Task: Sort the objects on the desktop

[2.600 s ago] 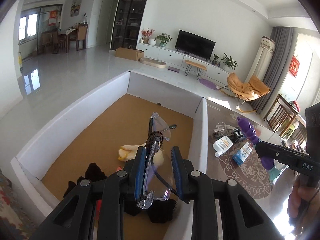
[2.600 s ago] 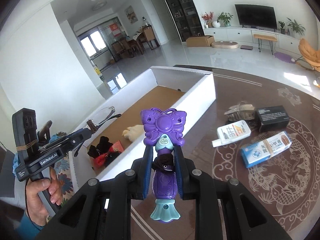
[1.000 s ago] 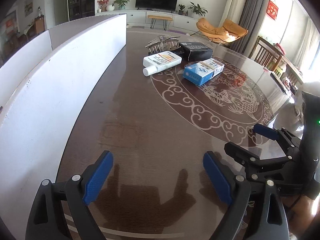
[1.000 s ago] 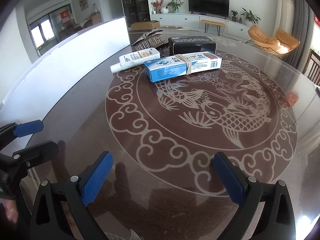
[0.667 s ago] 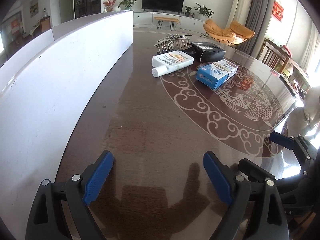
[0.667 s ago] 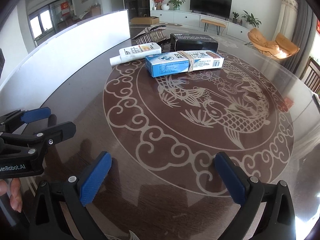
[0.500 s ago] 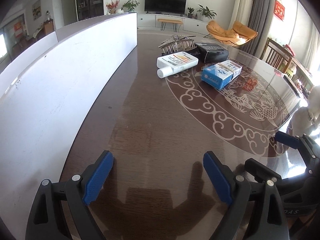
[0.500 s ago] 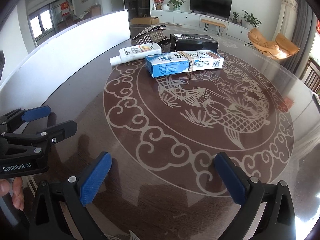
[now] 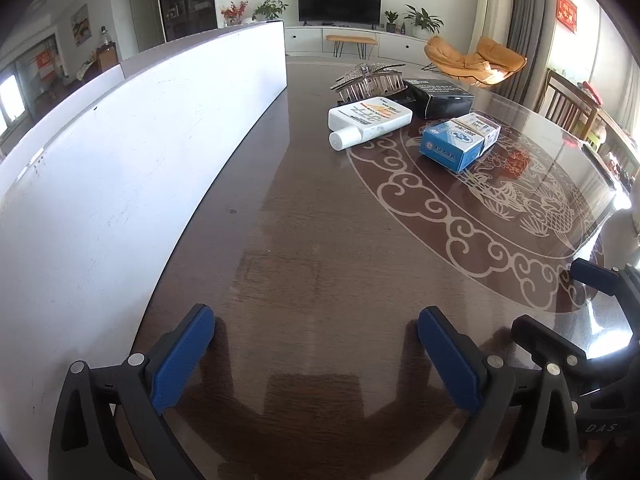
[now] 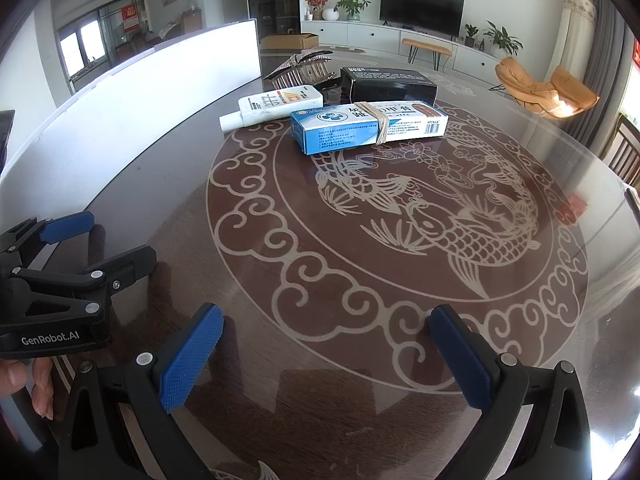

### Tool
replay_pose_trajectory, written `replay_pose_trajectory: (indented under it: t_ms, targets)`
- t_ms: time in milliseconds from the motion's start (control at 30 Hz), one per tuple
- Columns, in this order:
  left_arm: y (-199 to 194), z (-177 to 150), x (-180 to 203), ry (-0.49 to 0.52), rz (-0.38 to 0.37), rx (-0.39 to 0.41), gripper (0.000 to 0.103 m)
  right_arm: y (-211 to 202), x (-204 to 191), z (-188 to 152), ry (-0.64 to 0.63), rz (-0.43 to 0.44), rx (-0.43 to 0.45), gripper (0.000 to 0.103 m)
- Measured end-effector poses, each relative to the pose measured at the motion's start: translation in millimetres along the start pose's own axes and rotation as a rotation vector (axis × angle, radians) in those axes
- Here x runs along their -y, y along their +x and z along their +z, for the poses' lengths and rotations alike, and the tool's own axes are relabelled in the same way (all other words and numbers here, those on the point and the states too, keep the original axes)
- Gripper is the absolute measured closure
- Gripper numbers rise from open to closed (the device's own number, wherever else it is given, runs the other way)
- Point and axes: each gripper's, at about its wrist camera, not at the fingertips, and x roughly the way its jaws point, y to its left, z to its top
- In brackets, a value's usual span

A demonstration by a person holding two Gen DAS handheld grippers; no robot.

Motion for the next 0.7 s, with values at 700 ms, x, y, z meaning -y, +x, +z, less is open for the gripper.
replay_pose_trajectory:
  t_ms: [700]
  targets:
    - [0, 0, 1, 0.000, 0.000, 0.000, 0.000, 76, 54, 148, 0.419, -0.022, -0.074, 0.000]
